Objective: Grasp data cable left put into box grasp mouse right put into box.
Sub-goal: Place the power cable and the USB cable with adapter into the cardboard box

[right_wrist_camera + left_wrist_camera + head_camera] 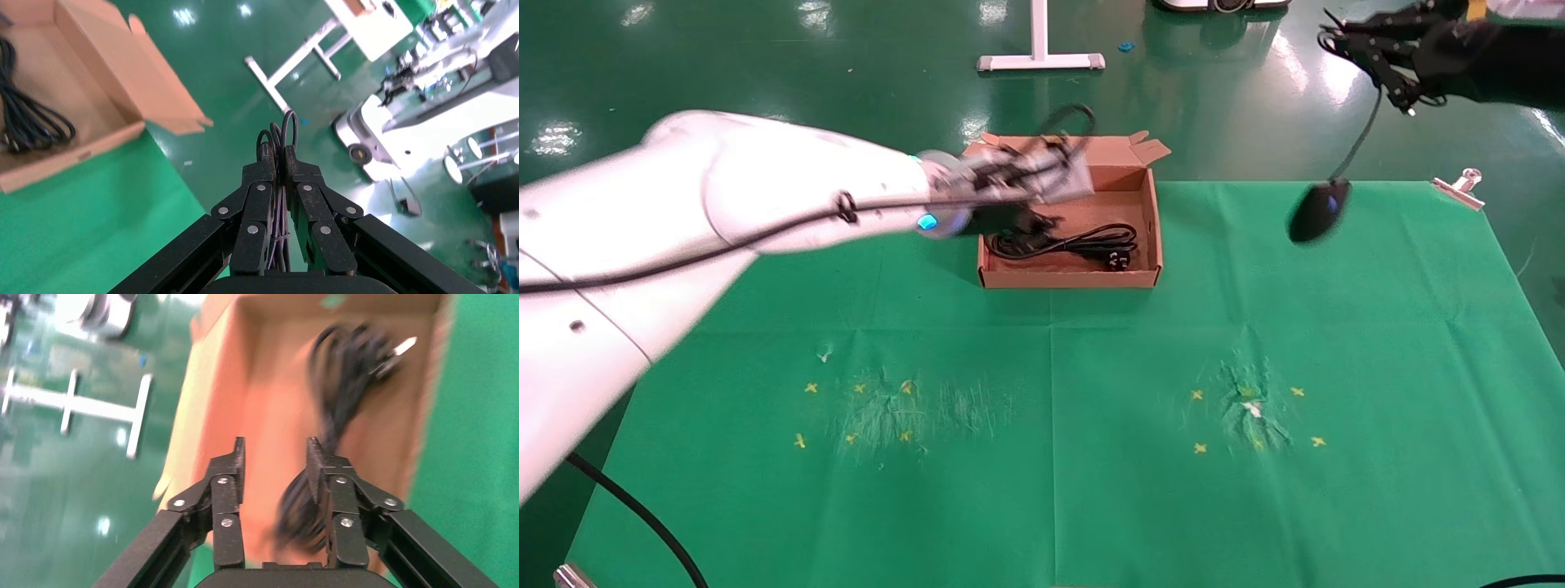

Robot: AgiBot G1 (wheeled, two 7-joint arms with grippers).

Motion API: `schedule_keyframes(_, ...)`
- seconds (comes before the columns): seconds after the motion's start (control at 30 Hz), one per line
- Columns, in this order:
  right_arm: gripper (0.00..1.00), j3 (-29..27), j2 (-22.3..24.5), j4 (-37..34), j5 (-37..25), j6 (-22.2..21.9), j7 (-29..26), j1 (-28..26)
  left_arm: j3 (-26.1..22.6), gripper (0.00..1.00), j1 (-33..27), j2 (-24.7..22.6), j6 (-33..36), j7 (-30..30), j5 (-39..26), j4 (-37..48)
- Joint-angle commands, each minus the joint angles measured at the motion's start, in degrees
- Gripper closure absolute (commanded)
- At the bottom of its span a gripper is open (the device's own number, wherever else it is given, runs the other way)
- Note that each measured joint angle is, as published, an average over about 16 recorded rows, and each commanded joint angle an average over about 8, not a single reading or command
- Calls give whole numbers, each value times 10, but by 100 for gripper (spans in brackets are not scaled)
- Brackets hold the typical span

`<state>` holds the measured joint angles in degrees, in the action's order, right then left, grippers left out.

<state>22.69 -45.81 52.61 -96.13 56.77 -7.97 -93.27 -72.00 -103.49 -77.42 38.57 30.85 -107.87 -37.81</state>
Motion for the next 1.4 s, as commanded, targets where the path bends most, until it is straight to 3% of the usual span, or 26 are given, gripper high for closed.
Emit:
schedule_keyframes(0.03,100,-2,0,8,5,3,-1,-1,-7,0,-11,1,-3,12,6,18)
schedule_keyframes(0.3,100,-5,-25,6,20,-3,16,-8,-26,0,-72,59,14,87,-57,67)
schedule_keyframes(0.53,100,3,-65,-4,36,13,48,-22,-42,0,-77,88,33,153,-108,13)
schedule_keyframes(0.77,100,16,-109,35,55,36,61,-12,-50,0,-73,107,44,211,-146,-44)
schedule_keyframes(1.03,100,49,-160,97,29,31,17,14,-55,0,-69,122,55,258,-178,-89)
schedule_keyframes(1.4,100,95,-191,128,-92,-34,-63,64,-58,0,-65,132,64,292,-204,-122)
